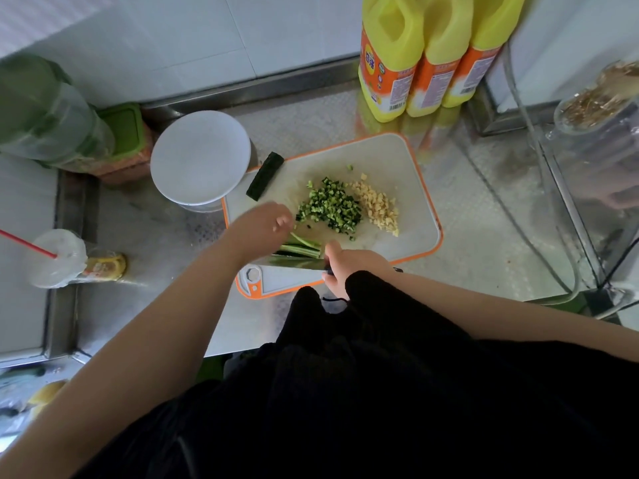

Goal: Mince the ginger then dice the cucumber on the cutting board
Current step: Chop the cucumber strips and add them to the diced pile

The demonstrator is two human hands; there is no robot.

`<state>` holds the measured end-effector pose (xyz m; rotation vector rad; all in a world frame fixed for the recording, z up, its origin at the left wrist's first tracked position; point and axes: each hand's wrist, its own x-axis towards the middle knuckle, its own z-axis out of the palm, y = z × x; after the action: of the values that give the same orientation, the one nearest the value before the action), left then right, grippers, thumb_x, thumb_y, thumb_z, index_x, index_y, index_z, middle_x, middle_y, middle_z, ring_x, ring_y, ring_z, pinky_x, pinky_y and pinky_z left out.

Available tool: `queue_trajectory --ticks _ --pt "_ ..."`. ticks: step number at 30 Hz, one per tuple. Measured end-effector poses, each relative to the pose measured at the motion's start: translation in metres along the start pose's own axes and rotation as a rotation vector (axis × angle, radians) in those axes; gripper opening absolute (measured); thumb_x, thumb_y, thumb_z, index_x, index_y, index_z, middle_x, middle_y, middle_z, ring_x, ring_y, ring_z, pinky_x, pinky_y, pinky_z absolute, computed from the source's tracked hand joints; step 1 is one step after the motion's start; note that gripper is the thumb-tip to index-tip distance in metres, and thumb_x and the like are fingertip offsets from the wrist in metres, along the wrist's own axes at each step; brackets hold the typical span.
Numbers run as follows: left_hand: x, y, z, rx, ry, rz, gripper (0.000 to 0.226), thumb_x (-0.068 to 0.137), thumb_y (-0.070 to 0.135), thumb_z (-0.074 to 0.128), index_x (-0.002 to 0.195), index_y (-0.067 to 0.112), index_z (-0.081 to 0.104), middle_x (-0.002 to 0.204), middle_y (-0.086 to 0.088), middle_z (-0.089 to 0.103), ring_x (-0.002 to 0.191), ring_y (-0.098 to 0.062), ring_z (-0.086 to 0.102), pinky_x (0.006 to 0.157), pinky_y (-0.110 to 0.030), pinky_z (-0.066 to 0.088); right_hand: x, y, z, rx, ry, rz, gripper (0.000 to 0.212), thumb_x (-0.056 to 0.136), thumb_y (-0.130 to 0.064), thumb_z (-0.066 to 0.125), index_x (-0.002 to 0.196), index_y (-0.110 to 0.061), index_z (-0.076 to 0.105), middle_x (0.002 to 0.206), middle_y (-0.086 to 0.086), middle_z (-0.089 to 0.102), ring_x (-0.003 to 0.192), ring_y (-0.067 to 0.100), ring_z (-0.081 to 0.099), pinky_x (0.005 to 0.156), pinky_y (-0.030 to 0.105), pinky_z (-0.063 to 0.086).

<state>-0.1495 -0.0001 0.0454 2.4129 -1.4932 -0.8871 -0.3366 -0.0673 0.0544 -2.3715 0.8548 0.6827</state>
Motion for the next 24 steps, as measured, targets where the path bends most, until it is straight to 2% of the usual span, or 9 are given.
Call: queue_trajectory --ticks 2,4,6,8,11,13,15,20,24 --pt "-0.004 -0.007 -0.012 -0.122 0.467 0.130 0.013 0.096 0.018 0.052 0.101 0.012 0.063 0.100 -0.003 0.061 0.093 -0.023 0.058 0.083 -0.037 0.048 0.001 0.005 0.001 0.017 0.088 0.043 0.022 0.096 -0.031 0.045 0.102 -0.013 0.034 0.067 0.000 0.049 0.054 0.019 0.045 0.052 0.029 0.036" --pt "-0.010 -0.019 -0.013 -0.046 0.891 0.298 0.008 0.092 0.006 0.054 0.095 0.001 0.060 0.093 -0.014 0.060 0.089 -0.030 0.055 0.079 -0.041 0.048 0.004 0.013 0.000 0.061 0.175 0.111 0.021 0.094 -0.031 0.046 0.102 -0.014 0.037 0.068 -0.001 0.047 0.057 0.021 0.048 0.055 0.030 0.039" --pt "-0.017 -0.032 0.001 0.093 0.994 0.380 0.009 0.090 0.005 0.057 0.097 -0.001 0.055 0.094 -0.021 0.057 0.092 -0.034 0.053 0.080 -0.040 0.046 0.008 0.024 -0.003 0.161 0.206 0.150 0.022 0.093 -0.031 0.047 0.105 -0.014 0.041 0.074 -0.001 0.049 0.067 0.023 0.052 0.059 0.032 0.041" --pt "-0.019 -0.042 0.025 0.168 0.754 0.428 0.022 0.089 0.018 0.058 0.106 0.004 0.055 0.103 -0.019 0.059 0.099 -0.034 0.055 0.084 -0.043 0.048 0.010 0.034 -0.006 0.291 0.207 0.154 0.022 0.094 -0.030 0.047 0.107 -0.013 0.043 0.080 0.001 0.054 0.073 0.024 0.055 0.062 0.032 0.042" --pt "-0.016 -0.046 0.059 0.336 0.204 0.420 0.053 0.083 0.039 0.054 0.129 0.011 0.052 0.130 -0.011 0.054 0.119 -0.034 0.051 0.099 -0.048 0.046 0.013 0.042 -0.006 0.419 0.268 0.148 0.019 0.093 -0.030 0.050 0.104 -0.015 0.045 0.083 0.002 0.060 0.074 0.024 0.060 0.063 0.035 0.048" --pt "-0.008 -0.041 0.067 0.429 0.041 0.422 0.064 0.081 0.042 0.061 0.136 0.011 0.049 0.138 -0.011 0.049 0.126 -0.034 0.046 0.106 -0.046 0.041 0.015 0.043 -0.004 0.452 0.304 0.130 0.019 0.092 -0.032 0.051 0.101 -0.017 0.044 0.081 0.002 0.060 0.073 0.024 0.059 0.064 0.035 0.048" --pt "0.001 -0.040 0.068 0.469 0.019 0.451 0.064 0.081 0.045 0.062 0.134 0.011 0.053 0.135 -0.011 0.052 0.124 -0.033 0.047 0.104 -0.044 0.041 0.015 0.042 -0.004 0.470 0.329 0.102 0.019 0.092 -0.031 0.052 0.100 -0.017 0.043 0.081 0.002 0.059 0.072 0.024 0.058 0.063 0.033 0.046" --pt "0.014 -0.041 0.068 0.452 0.041 0.464 0.064 0.080 0.053 0.043 0.125 0.010 0.059 0.122 -0.012 0.060 0.108 -0.034 0.056 0.093 -0.043 0.047 0.013 0.041 -0.003 0.491 0.368 0.065 0.020 0.092 -0.030 0.054 0.103 -0.016 0.045 0.083 0.004 0.061 0.073 0.025 0.057 0.064 0.031 0.040" --pt "0.010 -0.040 0.079 0.379 0.109 0.325 0.061 0.081 0.054 0.046 0.121 0.010 0.060 0.119 -0.013 0.060 0.102 -0.036 0.057 0.088 -0.046 0.049 0.015 0.042 -0.004 0.496 0.350 0.047 0.018 0.092 -0.029 0.054 0.101 -0.017 0.045 0.079 0.003 0.060 0.072 0.025 0.058 0.062 0.032 0.042"
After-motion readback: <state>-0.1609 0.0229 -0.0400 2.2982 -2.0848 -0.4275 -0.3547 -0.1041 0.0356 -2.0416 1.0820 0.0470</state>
